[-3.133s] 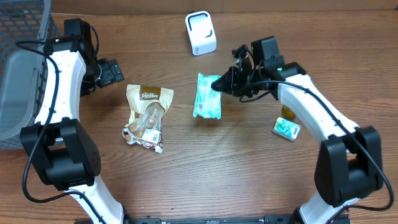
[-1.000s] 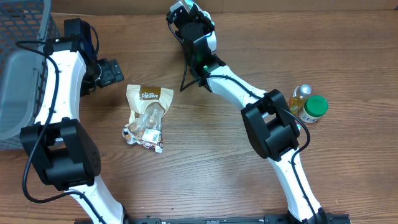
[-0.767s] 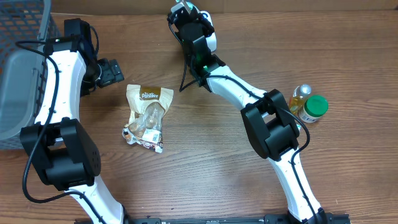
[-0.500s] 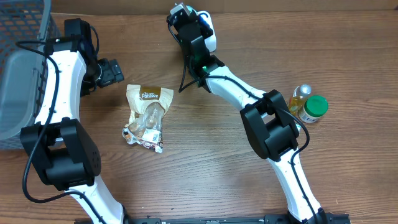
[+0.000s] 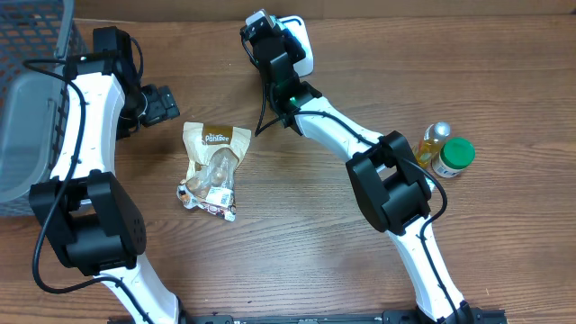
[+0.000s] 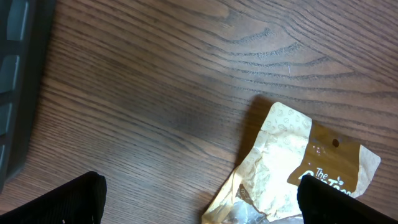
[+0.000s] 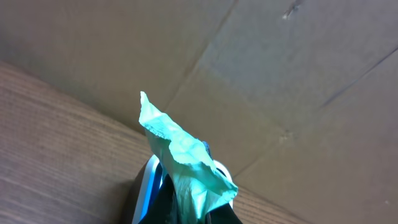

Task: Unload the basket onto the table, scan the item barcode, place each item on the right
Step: 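Hold the wipes pack in front of the white scanner, then bring the wipes pack back down to the table center-right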

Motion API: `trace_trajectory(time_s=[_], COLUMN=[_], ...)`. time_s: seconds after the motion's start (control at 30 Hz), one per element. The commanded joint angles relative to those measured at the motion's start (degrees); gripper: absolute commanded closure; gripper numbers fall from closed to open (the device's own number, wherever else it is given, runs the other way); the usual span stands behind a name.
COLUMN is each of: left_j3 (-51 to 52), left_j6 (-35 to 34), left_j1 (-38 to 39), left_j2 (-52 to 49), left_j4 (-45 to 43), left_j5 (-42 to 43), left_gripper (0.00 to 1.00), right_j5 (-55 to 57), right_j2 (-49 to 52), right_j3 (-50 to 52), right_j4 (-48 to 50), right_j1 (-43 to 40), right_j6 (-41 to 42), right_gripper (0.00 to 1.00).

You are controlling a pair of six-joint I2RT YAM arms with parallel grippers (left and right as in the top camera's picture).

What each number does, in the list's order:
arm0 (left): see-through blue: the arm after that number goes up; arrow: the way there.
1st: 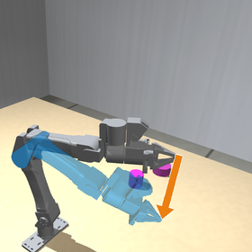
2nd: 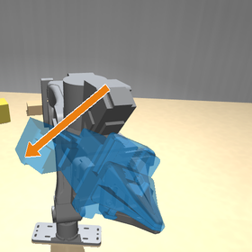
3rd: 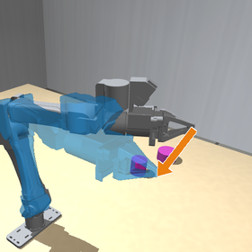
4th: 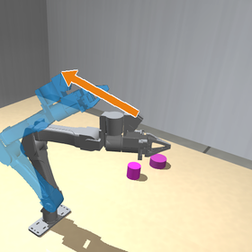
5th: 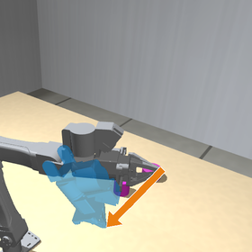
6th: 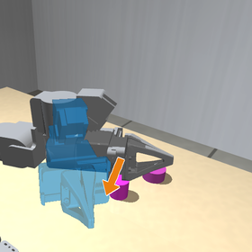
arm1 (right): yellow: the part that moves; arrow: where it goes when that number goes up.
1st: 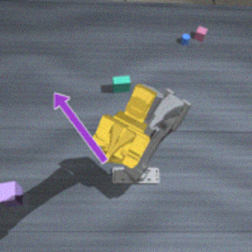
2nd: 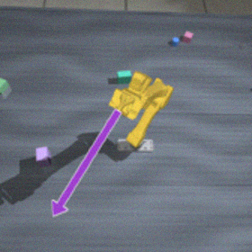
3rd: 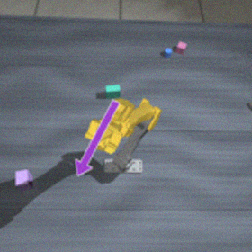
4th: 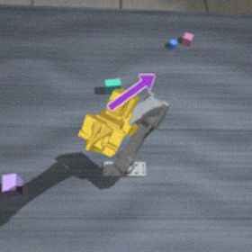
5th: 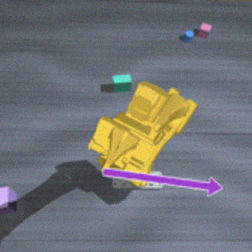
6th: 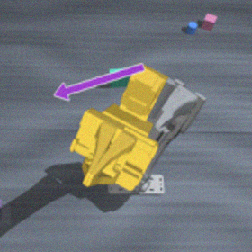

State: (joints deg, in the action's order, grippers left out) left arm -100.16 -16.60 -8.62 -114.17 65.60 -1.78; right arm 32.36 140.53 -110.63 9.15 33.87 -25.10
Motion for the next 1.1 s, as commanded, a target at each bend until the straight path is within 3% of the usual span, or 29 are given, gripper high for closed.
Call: trace_trajectory(time_s=[0.0,0.07,0.2,0.37,0.53,0.63,0.87,1.07], left_j3=[-0.3,-0.3,-0.3,-0.3,-0.3,-0.3,-0.3,-0.3], left_j6=[-0.3,-0.3,-0.3,-0.3,-0.3,-0.3,-0.3,-0.3], left_j1=[0.4,0.4,0.4,0.4,0.4,0.4,0.4,0.4], left_j2=[0.2,0.2,0.2,0.2,0.2,0.2,0.2,0.2], left_j4=[0.1,0.1,0.1,0.1,0.1,0.1,0.1,0.1], left_j5=[-0.1,-0.1,-0.1,-0.1,-0.1,-0.1,-0.1,-0.1], left_gripper=[0.00,0.00,0.00,0.00,0.00,0.00,0.00,0.00], right_j5=[-0.3,-0.3,-2.7,-15.8,-33.8,-37.2,-37.6,-37.3], right_j2=[-5.9,-9.6,-18.8,-27.5,-30.1,-29.7,-29.6,-29.6], right_j3=[-0.8,-0.8,-0.8,-0.8,-0.8,0.0,9.6,21.4], right_j4=[-3.4,-8.4,-26.7,-50.9,-74.2,-83.3,-88.7,-81.6], right_j1=[0.2,0.2,-0.1,-2.2,-4.9,-6.3,-6.7,-7.5], right_j6=[2.9,6.5,22.1,38.8,42.9,42.9,45.0,47.6], right_gripper=[0.97,0.96,0.96,0.96,0.96,0.96,0.96,0.96])
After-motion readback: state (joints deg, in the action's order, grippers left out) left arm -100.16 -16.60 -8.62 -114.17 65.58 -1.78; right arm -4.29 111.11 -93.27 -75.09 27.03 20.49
